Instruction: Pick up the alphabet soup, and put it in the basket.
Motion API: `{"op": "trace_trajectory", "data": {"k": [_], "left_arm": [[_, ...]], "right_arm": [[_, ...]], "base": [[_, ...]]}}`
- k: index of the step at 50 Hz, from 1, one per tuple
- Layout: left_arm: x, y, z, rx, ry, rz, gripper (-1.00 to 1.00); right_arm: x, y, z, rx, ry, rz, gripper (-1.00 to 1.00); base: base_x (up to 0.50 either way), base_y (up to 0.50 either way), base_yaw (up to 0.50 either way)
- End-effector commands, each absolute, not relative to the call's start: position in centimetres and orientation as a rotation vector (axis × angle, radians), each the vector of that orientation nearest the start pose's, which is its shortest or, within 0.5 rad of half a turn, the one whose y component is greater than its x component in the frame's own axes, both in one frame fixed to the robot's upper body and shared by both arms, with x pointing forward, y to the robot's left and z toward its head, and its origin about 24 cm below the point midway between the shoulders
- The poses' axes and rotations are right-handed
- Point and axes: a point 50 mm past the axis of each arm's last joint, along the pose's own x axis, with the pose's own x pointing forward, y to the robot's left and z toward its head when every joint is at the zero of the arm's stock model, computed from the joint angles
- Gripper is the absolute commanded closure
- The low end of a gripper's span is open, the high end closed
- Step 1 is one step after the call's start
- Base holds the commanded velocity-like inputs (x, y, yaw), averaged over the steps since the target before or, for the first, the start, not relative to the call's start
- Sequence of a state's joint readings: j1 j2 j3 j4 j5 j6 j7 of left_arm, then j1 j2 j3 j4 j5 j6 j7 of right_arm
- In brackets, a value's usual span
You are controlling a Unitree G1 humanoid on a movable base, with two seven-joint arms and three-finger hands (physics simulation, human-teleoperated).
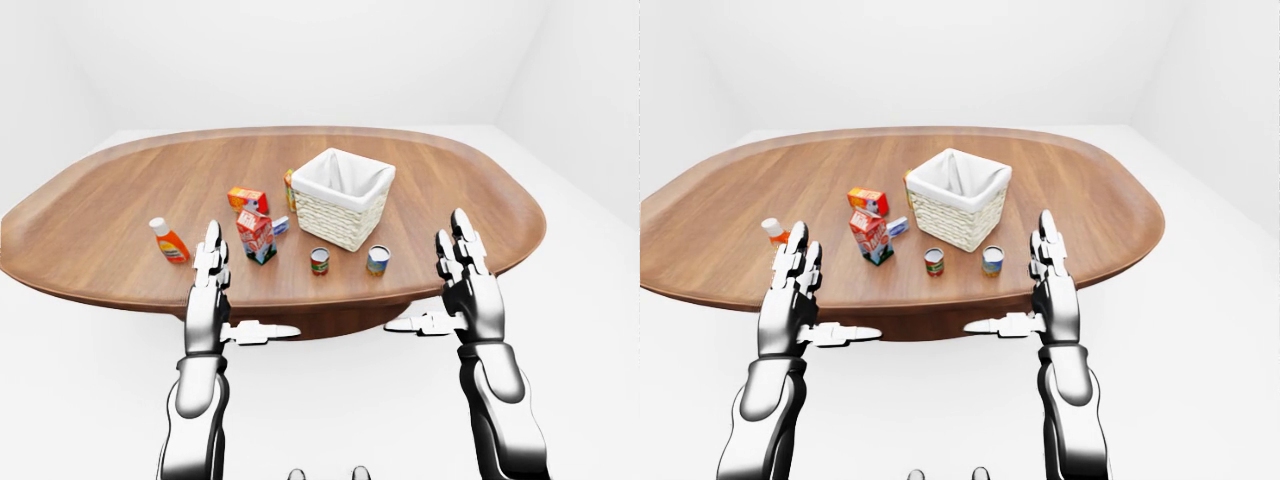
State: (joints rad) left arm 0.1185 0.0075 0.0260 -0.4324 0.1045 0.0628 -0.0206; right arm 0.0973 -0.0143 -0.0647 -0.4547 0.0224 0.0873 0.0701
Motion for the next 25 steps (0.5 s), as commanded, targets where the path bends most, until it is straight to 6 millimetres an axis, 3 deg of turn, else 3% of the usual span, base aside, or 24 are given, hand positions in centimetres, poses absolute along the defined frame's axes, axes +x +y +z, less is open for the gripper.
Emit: {"op": "trace_trajectory", "data": {"k": [1, 17, 25], "left_arm": [[22.25, 16.21, 10.96, 0.125, -0.253, 0.057, -1.0], [22.27, 16.26, 10.97, 0.125, -0.253, 0.06, -1.0], [22.43, 16.36, 10.83, 0.126, -0.254, 0.061, -1.0]], "right_arm": [[22.59, -16.77, 11.43, -0.029, -0.264, -0.012, -1.0], [22.65, -16.56, 10.97, -0.041, -0.243, -0.002, -1.0], [22.63, -16.29, 10.48, -0.058, -0.221, 0.016, -1.0]], "base": [[0.0, -0.46, 0.0], [0.0, -0.44, 0.0], [0.0, -0.05, 0.0]]}}
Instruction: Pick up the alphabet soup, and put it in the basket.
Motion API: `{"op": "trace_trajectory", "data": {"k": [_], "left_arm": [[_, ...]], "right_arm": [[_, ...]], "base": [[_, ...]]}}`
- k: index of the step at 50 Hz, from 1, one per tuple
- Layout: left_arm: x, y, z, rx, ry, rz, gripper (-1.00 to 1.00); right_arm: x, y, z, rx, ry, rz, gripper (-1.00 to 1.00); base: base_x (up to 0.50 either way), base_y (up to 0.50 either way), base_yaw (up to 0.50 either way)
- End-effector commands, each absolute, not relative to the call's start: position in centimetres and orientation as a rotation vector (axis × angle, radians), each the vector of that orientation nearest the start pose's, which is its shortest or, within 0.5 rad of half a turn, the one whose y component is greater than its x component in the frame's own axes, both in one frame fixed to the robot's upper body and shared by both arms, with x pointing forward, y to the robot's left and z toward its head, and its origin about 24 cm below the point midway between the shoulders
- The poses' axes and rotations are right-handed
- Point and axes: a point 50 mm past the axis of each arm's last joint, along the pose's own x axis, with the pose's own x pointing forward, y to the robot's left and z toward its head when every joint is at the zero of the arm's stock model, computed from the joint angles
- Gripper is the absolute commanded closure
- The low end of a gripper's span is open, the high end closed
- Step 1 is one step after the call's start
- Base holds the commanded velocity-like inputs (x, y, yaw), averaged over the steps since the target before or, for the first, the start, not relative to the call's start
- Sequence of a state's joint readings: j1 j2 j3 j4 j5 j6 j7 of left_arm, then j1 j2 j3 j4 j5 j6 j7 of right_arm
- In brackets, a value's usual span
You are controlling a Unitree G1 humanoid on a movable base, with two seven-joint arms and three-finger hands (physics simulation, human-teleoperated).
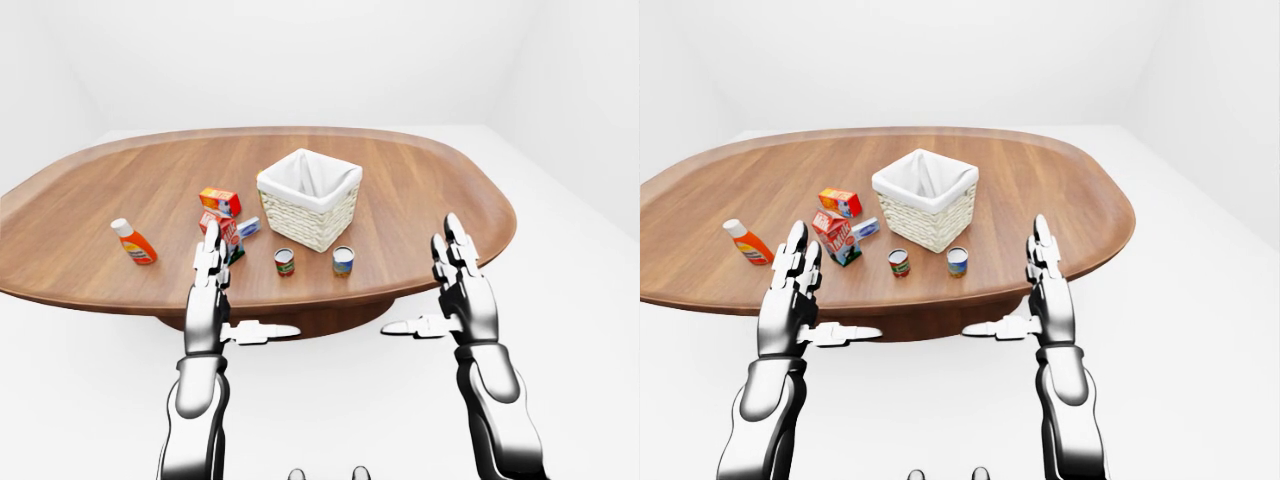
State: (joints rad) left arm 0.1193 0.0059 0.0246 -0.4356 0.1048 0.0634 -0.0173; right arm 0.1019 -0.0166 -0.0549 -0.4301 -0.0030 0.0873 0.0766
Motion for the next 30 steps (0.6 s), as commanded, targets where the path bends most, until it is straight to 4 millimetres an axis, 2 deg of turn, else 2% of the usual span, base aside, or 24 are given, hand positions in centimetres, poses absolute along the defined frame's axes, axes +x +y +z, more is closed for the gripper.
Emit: {"op": "trace_trajectory", "data": {"k": [1, 14, 30], "left_arm": [[22.42, 16.36, 10.85, 0.127, -0.254, 0.062, -1.0], [22.36, 16.45, 11.03, 0.119, -0.251, 0.063, -1.0], [22.35, 16.43, 11.02, 0.121, -0.252, 0.065, -1.0]], "right_arm": [[22.55, -16.24, 10.59, -0.057, -0.225, 0.02, -1.0], [22.56, -16.24, 10.72, -0.057, -0.231, 0.023, -1.0], [22.53, -16.16, 10.6, -0.063, -0.225, 0.025, -1.0]], "base": [[0.0, 0.0, 0.0], [0.01, 0.0, 0.0], [0.36, 0.0, 0.0]]}}
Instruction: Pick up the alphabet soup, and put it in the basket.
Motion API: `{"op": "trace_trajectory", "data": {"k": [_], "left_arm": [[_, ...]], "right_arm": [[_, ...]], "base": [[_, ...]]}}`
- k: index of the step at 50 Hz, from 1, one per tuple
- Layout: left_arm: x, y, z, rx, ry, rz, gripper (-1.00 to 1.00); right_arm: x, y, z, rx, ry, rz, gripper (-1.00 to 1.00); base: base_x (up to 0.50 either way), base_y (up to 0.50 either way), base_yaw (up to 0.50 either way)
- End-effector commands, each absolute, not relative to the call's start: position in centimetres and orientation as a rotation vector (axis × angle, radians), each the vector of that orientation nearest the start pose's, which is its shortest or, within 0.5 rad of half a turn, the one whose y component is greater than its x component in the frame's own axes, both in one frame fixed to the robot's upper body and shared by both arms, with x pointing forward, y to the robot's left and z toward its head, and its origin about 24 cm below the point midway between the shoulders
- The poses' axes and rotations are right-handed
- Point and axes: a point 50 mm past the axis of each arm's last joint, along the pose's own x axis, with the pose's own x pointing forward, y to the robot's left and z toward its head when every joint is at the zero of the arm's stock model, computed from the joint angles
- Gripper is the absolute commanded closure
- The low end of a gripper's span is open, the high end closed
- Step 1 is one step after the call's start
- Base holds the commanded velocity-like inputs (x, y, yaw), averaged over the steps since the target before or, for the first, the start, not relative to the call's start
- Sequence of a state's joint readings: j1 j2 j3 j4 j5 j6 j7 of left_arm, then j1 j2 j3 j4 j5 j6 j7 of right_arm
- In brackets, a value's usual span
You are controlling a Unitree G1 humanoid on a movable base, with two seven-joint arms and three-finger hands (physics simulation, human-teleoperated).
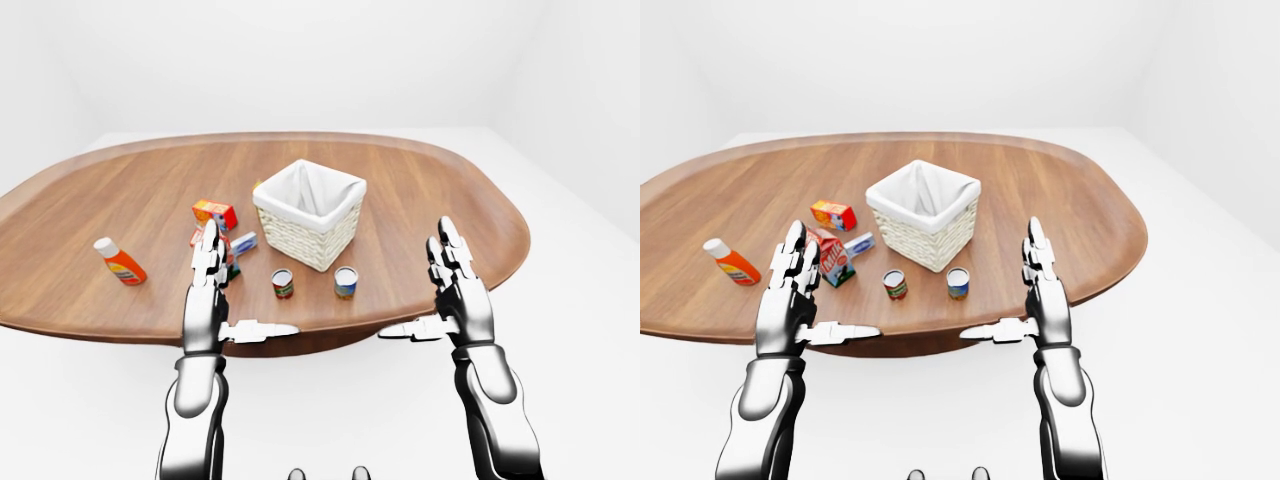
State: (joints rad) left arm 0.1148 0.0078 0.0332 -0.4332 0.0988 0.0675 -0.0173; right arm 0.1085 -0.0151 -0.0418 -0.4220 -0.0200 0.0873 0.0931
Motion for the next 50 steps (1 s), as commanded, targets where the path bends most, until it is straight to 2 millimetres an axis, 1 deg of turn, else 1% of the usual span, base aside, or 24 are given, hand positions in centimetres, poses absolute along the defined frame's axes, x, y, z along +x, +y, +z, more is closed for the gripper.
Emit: {"op": "trace_trajectory", "data": {"k": [1, 10, 27, 50], "left_arm": [[22.39, 16.45, 10.97, 0.121, -0.252, 0.066, -1.0], [22.41, 16.43, 10.92, 0.121, -0.251, 0.065, -1.0], [22.37, 16.41, 10.94, 0.123, -0.252, 0.066, -1.0], [22.5, 16.35, 10.6, 0.129, -0.25, 0.065, -1.0]], "right_arm": [[22.52, -16.15, 10.6, -0.064, -0.226, 0.025, -1.0], [22.65, -16.06, 10.12, -0.07, -0.204, 0.029, -1.0], [22.63, -16.01, 10.02, -0.076, -0.199, 0.033, -1.0], [22.61, -15.77, 9.79, -0.077, -0.189, 0.048, -1.0]], "base": [[0.4, 0.0, 0.0], [0.41, 0.0, 0.0], [0.4, 0.0, 0.0], [0.24, 0.0, 0.0]]}}
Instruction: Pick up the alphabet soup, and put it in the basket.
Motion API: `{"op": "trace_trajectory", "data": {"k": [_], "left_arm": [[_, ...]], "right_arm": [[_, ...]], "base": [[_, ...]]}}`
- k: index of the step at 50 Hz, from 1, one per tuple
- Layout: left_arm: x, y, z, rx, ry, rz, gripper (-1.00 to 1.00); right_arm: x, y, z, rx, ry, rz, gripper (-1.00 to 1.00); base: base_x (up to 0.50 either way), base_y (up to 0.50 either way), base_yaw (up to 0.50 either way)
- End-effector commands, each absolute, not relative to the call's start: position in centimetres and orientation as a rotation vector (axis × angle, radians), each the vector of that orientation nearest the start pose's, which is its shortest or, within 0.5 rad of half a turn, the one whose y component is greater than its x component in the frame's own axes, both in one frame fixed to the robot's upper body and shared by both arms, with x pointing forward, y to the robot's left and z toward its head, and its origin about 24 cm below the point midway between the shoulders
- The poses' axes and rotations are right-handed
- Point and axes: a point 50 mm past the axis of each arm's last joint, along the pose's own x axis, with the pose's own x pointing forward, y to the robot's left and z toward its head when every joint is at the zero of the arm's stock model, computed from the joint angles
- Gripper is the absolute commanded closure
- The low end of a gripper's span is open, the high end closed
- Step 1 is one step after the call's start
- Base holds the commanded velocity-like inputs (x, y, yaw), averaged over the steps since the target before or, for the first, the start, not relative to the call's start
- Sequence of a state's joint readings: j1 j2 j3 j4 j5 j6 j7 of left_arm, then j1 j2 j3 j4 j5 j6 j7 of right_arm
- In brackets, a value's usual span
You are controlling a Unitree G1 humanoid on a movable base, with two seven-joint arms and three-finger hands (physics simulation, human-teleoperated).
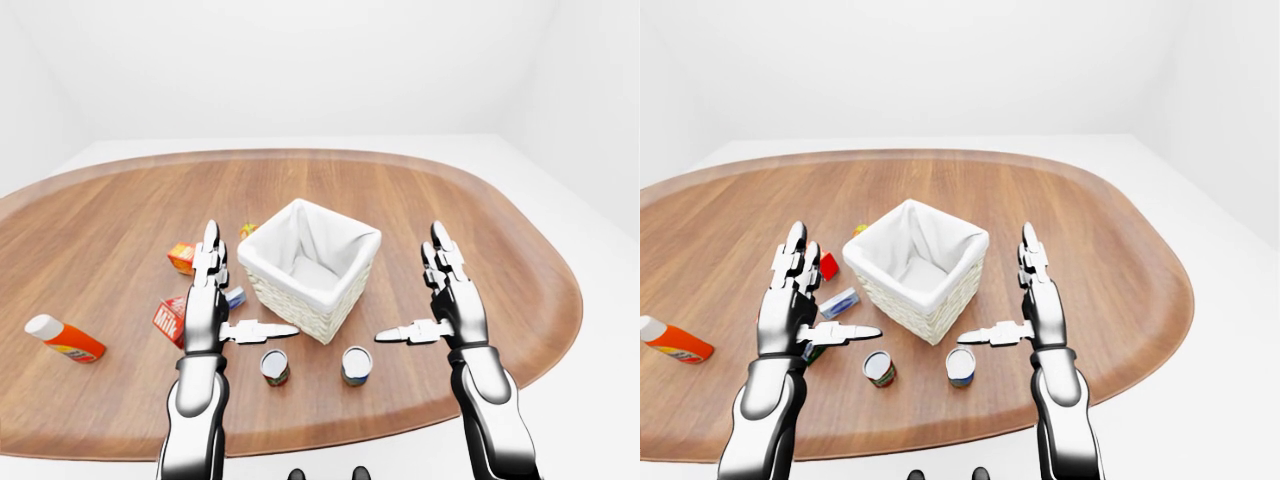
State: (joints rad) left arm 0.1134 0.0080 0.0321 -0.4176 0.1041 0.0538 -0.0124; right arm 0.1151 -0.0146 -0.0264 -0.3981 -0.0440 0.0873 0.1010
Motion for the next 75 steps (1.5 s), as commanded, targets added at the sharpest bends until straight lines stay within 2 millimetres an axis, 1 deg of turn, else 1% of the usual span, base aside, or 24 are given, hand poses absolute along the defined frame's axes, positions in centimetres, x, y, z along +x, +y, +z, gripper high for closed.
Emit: {"op": "trace_trajectory", "data": {"k": [1, 7, 10, 22, 26, 35, 41, 50, 63, 75], "left_arm": [[22.5, 16.3, 10.6, 0.128, -0.249, 0.065, -1.0], [22.5, 16.3, 10.5, 0.13, -0.249, 0.065, -1.0], [22.6, 16.4, 10.5, 0.129, -0.25, 0.065, -1.0], [22.5, 16.4, 10.6, 0.13, -0.252, 0.068, -1.0], [22.5, 16.5, 10.6, 0.128, -0.252, 0.071, -1.0], [22.4, 16.6, 10.7, 0.126, -0.253, 0.074, -1.0], [22.5, 16.5, 10.6, 0.127, -0.252, 0.075, -1.0], [22.5, 16.5, 10.6, 0.126, -0.25, 0.076, -1.0], [22.5, 16.5, 10.4, 0.127, -0.248, 0.077, -1.0], [22.5, 16.5, 10.4, 0.128, -0.247, 0.077, -1.0]], "right_arm": [[22.6, -15.8, 9.8, -0.076, -0.19, 0.048, -1.0], [22.6, -15.7, 9.8, -0.077, -0.19, 0.048, -1.0], [22.7, -15.7, 9.3, -0.089, -0.169, 0.047, -1.0], [22.6, -15.7, 8.5, -0.133, -0.131, 0.05, -1.0], [22.2, -15.7, 8.5, -0.14, -0.128, 0.05, -1.0], [21.1, -15.2, 7.6, -0.168, -0.104, 0.062, -1.0], [20.9, -15.5, 7.3, -0.17, -0.084, 0.05, -1.0], [20.2, -15.5, 5.6, -0.191, -0.051, 0.062, -1.0], [19.5, -15.6, 4.1, -0.211, -0.011, 0.073, -1.0], [19.0, -14.9, 2.6, -0.255, 0.043, 0.116, -1.0]], "base": [[0.23, 0.0, 0.0], [0.23, 0.0, 0.0], [0.01, 0.0, 0.0], [0.0, 0.0, 0.0], [0.0, 0.0, 0.0], [0.0, 0.0, 0.0], [0.0, 0.0, 0.0], [0.0, 0.0, 0.0], [0.0, 0.0, 0.0], [0.0, 0.0, 0.0]]}}
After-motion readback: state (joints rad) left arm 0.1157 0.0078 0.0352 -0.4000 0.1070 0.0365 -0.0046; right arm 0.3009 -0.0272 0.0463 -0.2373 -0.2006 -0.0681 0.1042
